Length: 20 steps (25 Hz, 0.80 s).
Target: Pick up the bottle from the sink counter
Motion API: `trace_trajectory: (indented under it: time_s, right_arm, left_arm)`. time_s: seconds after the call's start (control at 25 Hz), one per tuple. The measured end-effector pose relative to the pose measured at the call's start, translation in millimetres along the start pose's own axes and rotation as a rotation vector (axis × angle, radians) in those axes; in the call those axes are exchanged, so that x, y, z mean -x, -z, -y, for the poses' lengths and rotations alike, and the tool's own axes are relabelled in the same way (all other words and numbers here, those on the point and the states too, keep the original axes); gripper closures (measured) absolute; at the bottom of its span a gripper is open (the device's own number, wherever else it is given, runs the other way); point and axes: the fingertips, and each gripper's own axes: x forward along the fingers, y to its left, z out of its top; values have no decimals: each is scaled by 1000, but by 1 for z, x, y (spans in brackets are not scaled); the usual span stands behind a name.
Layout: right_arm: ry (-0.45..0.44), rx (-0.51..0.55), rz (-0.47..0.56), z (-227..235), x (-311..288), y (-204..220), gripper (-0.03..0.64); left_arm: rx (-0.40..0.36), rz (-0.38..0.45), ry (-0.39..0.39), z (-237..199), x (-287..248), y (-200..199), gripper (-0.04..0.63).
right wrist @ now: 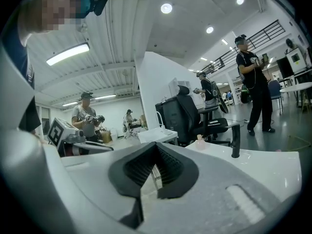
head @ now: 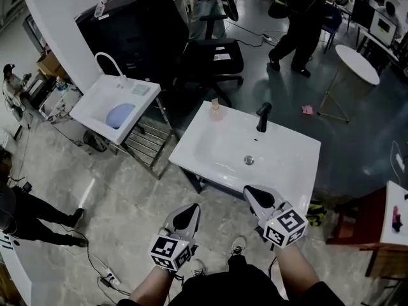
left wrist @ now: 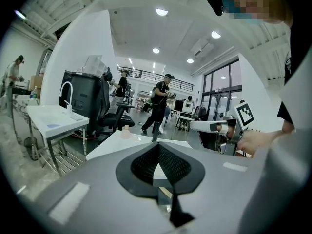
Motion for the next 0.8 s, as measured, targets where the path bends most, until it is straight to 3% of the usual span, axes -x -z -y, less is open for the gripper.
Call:
trace_trajectory:
  time_s: [0.8]
  right_arm:
    - [-66, -11, 2, 78, 2, -21, 617]
  left_arm:
    - [24, 12, -81, 22, -73, -19, 592]
